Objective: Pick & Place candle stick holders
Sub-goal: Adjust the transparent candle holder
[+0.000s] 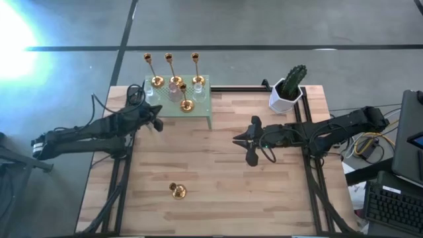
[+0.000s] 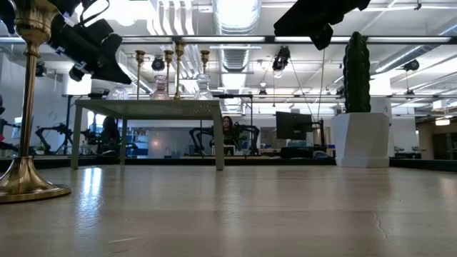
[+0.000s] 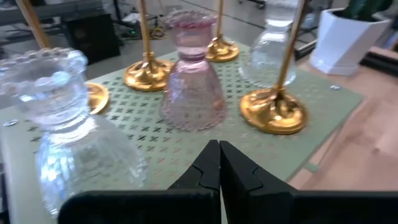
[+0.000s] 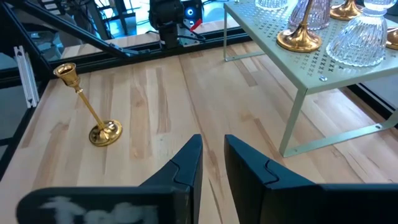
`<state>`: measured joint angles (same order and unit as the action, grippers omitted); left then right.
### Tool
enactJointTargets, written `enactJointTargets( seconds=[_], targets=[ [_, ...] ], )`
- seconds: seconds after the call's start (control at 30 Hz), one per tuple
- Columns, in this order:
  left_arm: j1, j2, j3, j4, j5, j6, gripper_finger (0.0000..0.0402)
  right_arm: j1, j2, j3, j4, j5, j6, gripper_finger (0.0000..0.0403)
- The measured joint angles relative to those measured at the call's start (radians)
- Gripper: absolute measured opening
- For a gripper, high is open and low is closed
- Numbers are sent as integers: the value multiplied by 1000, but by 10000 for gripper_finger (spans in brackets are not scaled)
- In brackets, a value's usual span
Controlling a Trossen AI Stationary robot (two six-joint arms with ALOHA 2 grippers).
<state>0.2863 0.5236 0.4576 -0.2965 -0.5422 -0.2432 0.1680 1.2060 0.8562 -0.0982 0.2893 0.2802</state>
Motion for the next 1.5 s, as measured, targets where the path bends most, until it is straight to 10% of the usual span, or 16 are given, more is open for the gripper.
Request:
enactJointTargets(
  seconds=[1.5],
  targets=[
    [193,96,0,85,-91,208,0,0,0,0,11,1,-3,52]
  ],
)
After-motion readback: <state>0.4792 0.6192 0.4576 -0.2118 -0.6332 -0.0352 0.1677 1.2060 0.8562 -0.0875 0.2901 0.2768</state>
